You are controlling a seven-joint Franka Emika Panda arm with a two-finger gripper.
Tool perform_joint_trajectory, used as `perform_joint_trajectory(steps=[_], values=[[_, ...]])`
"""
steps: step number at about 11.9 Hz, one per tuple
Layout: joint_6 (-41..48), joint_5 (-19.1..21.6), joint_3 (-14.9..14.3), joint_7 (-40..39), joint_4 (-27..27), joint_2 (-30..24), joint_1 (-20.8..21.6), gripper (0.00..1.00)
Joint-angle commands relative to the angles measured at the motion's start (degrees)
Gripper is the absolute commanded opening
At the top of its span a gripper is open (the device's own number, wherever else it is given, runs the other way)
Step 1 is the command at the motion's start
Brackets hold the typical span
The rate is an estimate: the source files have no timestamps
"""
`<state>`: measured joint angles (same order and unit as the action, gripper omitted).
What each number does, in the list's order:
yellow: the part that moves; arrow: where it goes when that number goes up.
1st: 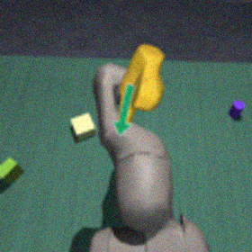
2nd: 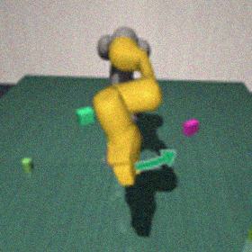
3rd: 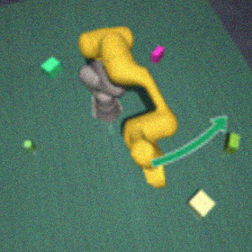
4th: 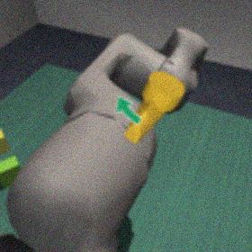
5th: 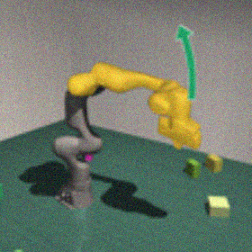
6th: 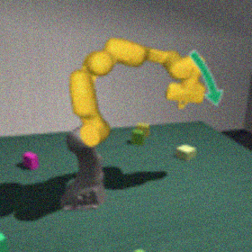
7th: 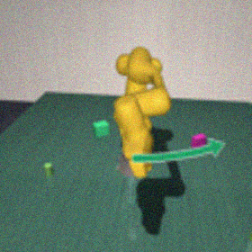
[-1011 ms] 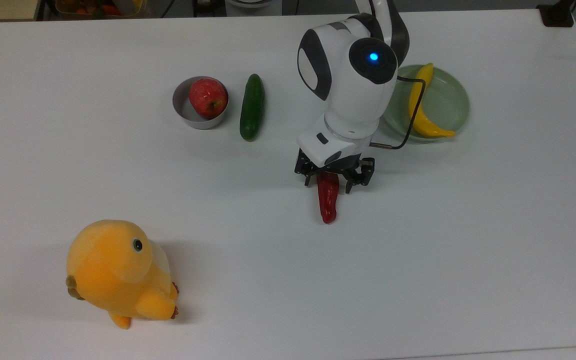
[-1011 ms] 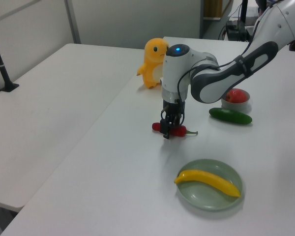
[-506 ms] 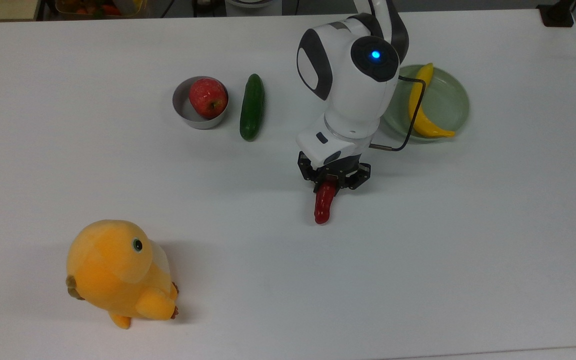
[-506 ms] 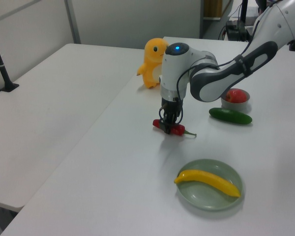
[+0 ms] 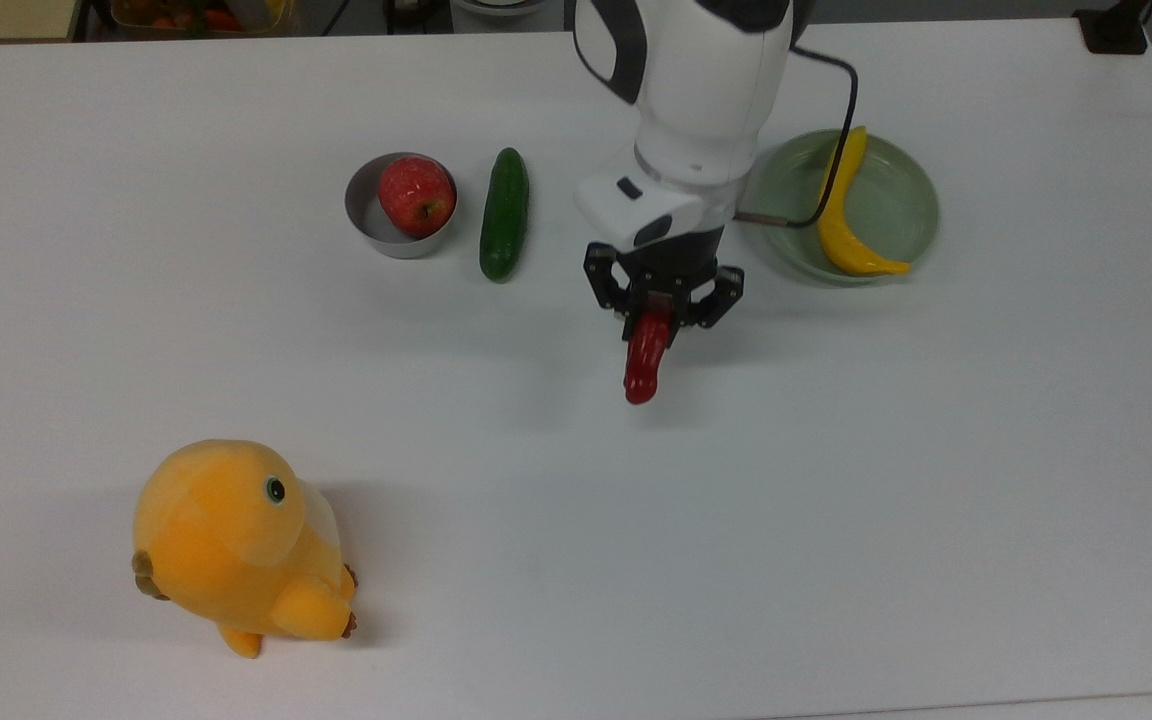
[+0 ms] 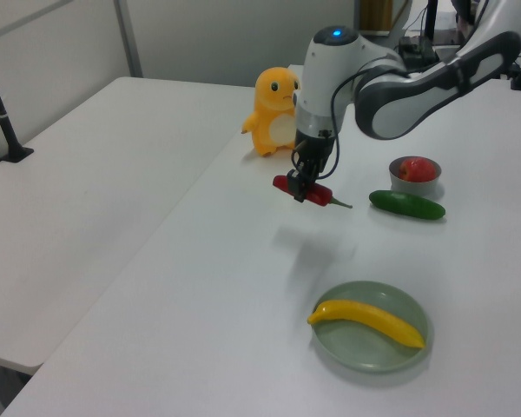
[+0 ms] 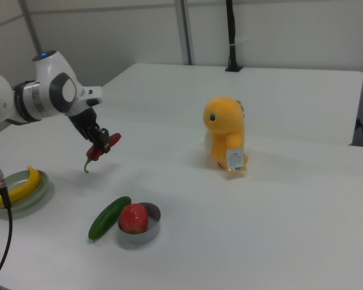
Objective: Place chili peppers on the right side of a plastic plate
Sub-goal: 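Lift the chili pepper and carry it toward the green plate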
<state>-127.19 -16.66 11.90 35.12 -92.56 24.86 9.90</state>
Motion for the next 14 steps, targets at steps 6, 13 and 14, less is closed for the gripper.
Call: perform_joint_trajectory(steps=[6, 13, 14], values=[[0.3, 1.6, 6.7, -1.8, -19.0, -12.7, -0.6, 0.11], [0.3, 1.5, 12.6, -1.5, -22.8, -11.7, -0.1, 0.19], [0.3, 1.6, 12.6, -1.3, -22.8, -11.4, -0.1, 0.37]])
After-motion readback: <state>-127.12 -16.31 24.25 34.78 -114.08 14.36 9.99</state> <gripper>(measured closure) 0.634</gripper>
